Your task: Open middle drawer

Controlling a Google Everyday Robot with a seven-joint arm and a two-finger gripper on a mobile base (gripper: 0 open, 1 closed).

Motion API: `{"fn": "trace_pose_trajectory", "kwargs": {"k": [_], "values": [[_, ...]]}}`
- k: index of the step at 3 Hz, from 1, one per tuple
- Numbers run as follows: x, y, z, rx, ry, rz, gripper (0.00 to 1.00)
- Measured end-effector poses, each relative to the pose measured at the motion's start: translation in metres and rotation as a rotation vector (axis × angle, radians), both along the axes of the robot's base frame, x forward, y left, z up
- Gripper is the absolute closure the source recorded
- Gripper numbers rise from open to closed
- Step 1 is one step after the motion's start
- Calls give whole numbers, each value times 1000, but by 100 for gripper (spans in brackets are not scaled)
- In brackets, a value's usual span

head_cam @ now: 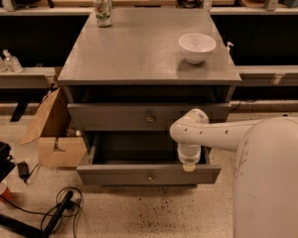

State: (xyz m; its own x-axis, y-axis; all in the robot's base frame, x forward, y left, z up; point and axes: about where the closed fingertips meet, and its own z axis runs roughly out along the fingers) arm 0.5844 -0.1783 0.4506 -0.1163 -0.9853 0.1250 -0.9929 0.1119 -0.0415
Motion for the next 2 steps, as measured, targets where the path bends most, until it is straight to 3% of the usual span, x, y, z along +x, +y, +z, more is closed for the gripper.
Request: {"fn": "trace_pose_trajectory", "kwargs": {"k": [2], "values": [[-6, -1, 0, 12, 5, -10, 100]]}}
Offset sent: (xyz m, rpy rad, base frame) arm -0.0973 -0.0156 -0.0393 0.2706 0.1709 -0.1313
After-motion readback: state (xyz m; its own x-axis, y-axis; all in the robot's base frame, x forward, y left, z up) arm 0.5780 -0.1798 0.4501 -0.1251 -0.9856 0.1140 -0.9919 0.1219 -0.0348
